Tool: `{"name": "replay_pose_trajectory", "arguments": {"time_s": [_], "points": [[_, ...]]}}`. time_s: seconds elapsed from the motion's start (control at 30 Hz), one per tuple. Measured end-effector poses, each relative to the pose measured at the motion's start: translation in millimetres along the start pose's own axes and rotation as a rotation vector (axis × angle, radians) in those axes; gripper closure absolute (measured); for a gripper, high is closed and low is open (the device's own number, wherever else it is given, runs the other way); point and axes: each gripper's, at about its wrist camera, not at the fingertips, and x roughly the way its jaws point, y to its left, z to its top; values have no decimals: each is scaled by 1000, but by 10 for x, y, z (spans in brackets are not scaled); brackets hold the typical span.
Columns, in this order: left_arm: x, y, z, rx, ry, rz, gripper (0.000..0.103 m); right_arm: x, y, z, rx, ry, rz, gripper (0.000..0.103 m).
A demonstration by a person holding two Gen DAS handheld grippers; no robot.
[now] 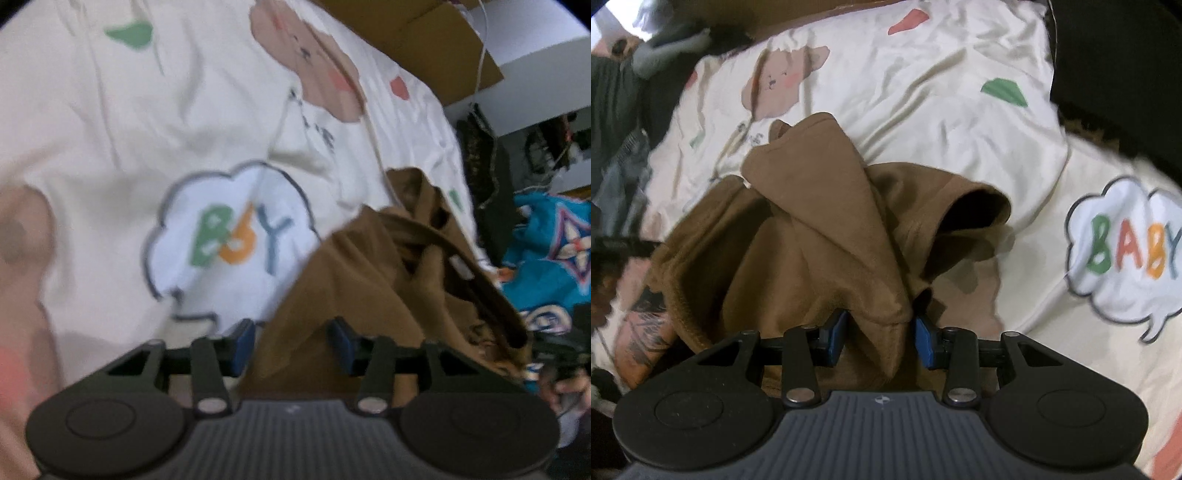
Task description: Fold clothes
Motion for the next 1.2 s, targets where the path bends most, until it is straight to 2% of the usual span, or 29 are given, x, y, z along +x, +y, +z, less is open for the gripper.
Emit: {"name": "replay_pose_trajectory", "arguments": {"time_s": [0.03,0.07,0.17,0.37,0.57,0.67,0.87,1.2], "points": [[13,-1,-12,-11,9,-23,88,-11,-12,-8,15,-4,27,89],[20,-3,-25,-21,15,-44,93,-26,-25,-13,32,-10,54,96],[-80,-41,-66,-20,-21,-73,97,-96,-67,-5,77,-43,127,99],[-415,-10,-18,-76,-142,-96,98,-310,-181,132,189,-148,243,100],[-964,56,231,-76,-293,-50,98,-634,-262,286,301,-307,366,101],[-1266,75,384,-88,-370,-42,99,-822,-202,359,312,-386,420,101],[-1837,75,484,-94,-503,-26,99,-1172,-11,493,321,-505,521,101],[-2627,17,566,-88,-702,-37,99,-1675,213,539,316,-630,625,101]]}}
